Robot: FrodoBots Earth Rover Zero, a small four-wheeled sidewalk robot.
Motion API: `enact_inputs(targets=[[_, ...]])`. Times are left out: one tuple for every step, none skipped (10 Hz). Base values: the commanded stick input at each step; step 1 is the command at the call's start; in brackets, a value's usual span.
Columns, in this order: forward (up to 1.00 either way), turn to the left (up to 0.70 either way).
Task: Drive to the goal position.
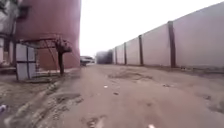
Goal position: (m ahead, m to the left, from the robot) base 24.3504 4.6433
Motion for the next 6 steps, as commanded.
enact_inputs(targets=[[0.5,0.0],[0.5,0.0],[0.5,0.0],[0.5,0.0],[0.5,0.0],[0.5,0.0]])
